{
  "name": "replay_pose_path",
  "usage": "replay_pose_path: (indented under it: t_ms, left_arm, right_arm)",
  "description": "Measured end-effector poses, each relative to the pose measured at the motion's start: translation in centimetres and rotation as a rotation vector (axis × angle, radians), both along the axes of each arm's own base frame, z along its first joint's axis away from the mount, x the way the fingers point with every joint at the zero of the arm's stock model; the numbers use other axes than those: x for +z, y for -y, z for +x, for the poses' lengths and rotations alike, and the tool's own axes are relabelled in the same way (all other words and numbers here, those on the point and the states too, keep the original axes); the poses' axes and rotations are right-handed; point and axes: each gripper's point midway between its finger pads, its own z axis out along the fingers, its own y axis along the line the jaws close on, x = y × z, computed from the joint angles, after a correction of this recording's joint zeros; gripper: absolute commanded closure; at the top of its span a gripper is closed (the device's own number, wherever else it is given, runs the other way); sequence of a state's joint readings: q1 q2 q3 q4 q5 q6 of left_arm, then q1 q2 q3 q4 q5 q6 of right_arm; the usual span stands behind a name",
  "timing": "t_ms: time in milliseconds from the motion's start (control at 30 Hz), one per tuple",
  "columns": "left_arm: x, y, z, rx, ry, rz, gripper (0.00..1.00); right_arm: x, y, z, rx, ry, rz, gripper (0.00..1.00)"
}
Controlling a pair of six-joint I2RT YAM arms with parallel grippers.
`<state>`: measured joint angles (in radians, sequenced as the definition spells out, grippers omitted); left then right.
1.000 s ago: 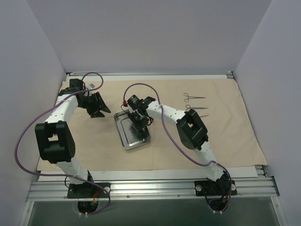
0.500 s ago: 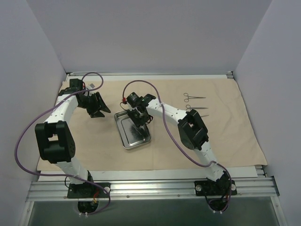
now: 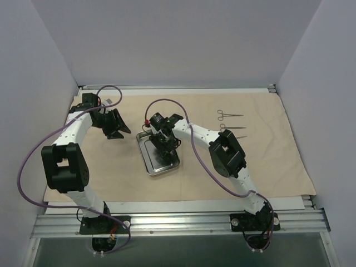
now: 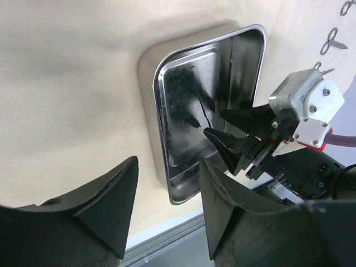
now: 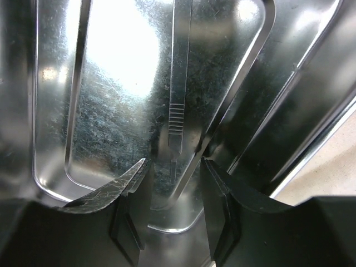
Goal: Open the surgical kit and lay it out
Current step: Pick up the medical item from the container.
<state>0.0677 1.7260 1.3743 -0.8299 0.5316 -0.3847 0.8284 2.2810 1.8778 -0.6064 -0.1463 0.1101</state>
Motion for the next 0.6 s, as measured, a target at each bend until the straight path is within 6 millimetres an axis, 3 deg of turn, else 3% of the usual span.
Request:
replay_pose_path:
  t_ms: [367,533,600]
  left_arm:
    - [0.0,-0.1,0.0,0.001,0.0,0.0,0.43]
    - [0.0,-0.2,0.0,0.005,0.0,0.0,0.44]
    - [0.0,-0.2,0.0,0.006,0.0,0.0,0.43]
  right_arm:
    - [-0.9,0.3,-1.0,0.008,-0.029,-0.009,0.71]
    - [-0.9,0.1,-1.1,0.005,-0.041,0.008,0.89]
    - [-0.9,-0.2,-1.3,0.005,-0.054,0.023,0.92]
